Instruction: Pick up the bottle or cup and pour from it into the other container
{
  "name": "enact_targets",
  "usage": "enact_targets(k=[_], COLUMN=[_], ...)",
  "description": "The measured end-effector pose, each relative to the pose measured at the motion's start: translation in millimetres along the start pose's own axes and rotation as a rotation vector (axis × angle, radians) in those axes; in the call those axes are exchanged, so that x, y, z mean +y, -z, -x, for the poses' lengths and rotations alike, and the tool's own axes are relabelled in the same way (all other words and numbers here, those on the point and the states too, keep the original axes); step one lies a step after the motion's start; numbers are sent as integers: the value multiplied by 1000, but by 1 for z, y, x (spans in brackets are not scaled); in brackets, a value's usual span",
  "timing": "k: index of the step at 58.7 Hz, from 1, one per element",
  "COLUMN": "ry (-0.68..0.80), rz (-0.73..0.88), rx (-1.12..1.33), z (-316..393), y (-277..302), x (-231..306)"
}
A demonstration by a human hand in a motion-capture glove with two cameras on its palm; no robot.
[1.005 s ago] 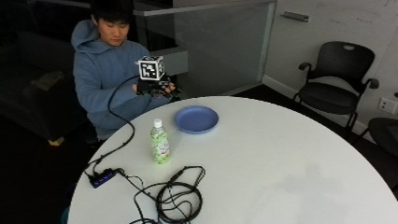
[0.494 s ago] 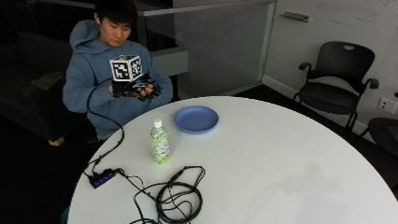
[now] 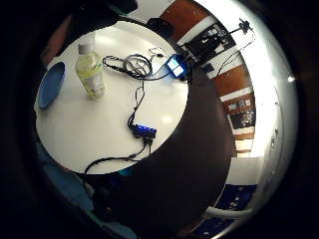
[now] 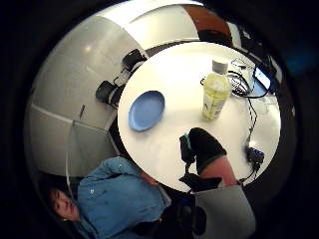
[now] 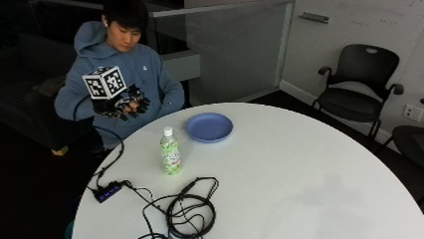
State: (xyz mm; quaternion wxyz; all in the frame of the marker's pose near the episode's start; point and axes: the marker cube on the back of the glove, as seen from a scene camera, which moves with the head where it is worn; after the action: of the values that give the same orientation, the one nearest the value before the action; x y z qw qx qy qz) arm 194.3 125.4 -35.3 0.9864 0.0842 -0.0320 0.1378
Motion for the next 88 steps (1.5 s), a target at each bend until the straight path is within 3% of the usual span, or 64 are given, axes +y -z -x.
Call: enact_targets(k=[24,34,65,74,88], ry=[-79,-114,-125,-111,-183], rz=[-135,-171,-158,-112,-272], rx=[-611,-714,-1279,-1362,-1332], z=[-53,-63,-16,-1,20], y=[-49,-73,-166,-184,-193], x=[-7,-16,-75,-92,-105])
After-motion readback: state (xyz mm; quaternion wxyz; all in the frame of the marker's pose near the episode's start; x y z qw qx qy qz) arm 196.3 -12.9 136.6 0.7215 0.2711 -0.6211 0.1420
